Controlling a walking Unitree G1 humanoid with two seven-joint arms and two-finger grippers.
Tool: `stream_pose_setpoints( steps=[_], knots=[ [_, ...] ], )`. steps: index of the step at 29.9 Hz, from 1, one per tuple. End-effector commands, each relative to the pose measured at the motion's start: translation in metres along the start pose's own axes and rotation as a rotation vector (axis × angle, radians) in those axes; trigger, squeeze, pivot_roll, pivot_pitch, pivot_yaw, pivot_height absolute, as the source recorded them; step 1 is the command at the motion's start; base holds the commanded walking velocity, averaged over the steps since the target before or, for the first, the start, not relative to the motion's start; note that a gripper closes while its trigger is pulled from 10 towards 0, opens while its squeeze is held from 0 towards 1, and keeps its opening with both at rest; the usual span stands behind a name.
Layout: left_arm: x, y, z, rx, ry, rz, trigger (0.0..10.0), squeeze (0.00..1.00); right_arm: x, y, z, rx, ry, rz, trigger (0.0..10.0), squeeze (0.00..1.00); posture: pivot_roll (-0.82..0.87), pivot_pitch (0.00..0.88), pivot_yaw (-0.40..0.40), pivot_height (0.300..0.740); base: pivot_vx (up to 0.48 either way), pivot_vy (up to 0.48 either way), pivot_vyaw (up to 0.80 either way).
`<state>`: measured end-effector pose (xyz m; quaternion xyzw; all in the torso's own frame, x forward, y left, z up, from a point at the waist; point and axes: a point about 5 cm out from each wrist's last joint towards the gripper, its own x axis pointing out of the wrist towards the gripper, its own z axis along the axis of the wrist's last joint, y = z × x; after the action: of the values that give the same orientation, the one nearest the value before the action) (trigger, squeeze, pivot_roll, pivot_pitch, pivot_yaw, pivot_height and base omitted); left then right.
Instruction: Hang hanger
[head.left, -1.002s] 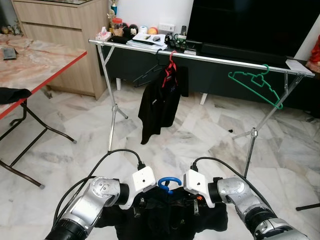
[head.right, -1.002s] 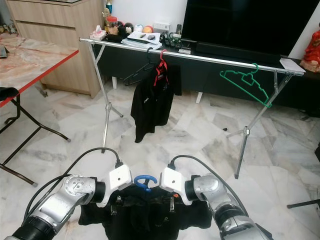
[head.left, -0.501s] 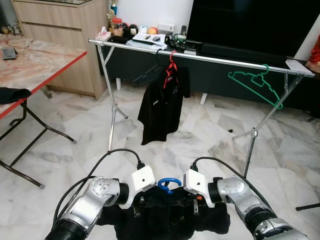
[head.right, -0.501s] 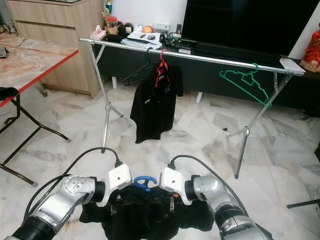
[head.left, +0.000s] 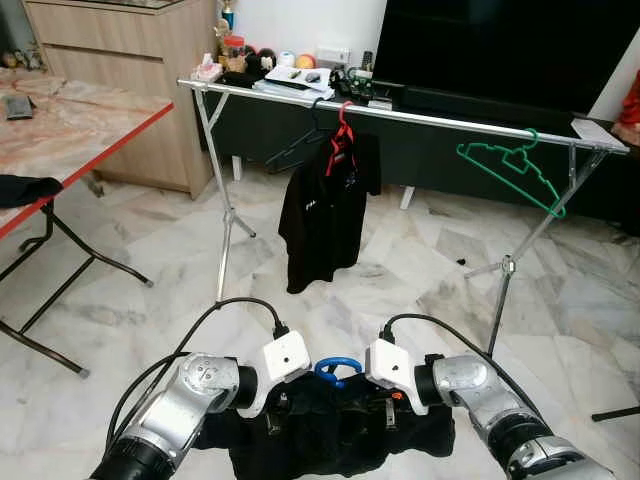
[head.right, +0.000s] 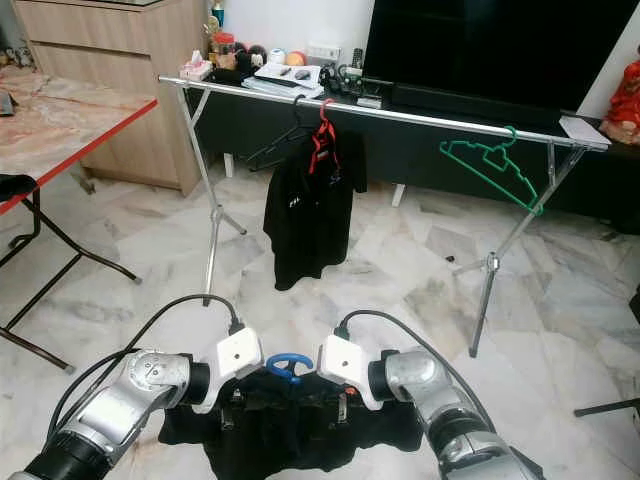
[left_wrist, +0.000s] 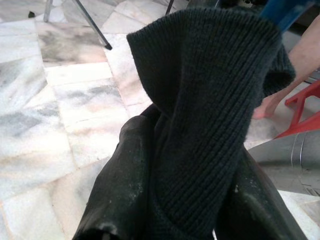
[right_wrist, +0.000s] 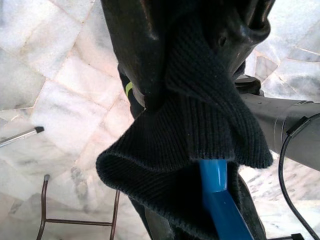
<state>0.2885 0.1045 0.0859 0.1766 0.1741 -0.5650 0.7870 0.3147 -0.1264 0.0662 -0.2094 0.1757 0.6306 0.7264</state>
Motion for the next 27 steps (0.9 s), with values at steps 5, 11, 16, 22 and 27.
stream_pose_setpoints(
  steps=[5, 11, 16, 22, 27],
  knots=[
    [0.007, -0.008, 0.001, 0.017, 0.0, -0.069, 0.0, 0.0, -0.011, -0.014, 0.009, 0.01, -0.026, -0.069, 10.0, 1.0, 0.11, 0.054, -0.114, 0.74, 0.0, 0.0, 0.0],
    [0.006, -0.008, 0.002, 0.011, -0.006, -0.061, 0.0, 0.0, -0.011, -0.012, 0.008, 0.007, 0.001, -0.031, 10.0, 1.0, 0.11, 0.057, -0.117, 0.74, 0.0, 0.0, 0.0],
    [0.005, -0.007, 0.0, 0.002, -0.007, -0.051, 0.0, 0.0, -0.012, -0.012, 0.007, 0.009, 0.012, -0.023, 10.0, 1.0, 0.11, 0.059, -0.118, 0.74, 0.0, 0.0, 0.0],
    [0.001, -0.006, -0.006, -0.01, 0.011, -0.029, 0.0, 0.0, -0.015, -0.012, 0.006, 0.011, 0.021, -0.015, 10.0, 1.0, 0.1, 0.06, -0.118, 0.74, 0.0, 0.0, 0.0],
    [-0.004, -0.003, -0.018, -0.022, 0.038, 0.029, 0.0, 0.0, -0.016, -0.006, 0.0, 0.034, 0.048, 0.064, 10.0, 1.0, 0.1, 0.062, -0.117, 0.74, 0.0, 0.0, 0.0]
  ],
)
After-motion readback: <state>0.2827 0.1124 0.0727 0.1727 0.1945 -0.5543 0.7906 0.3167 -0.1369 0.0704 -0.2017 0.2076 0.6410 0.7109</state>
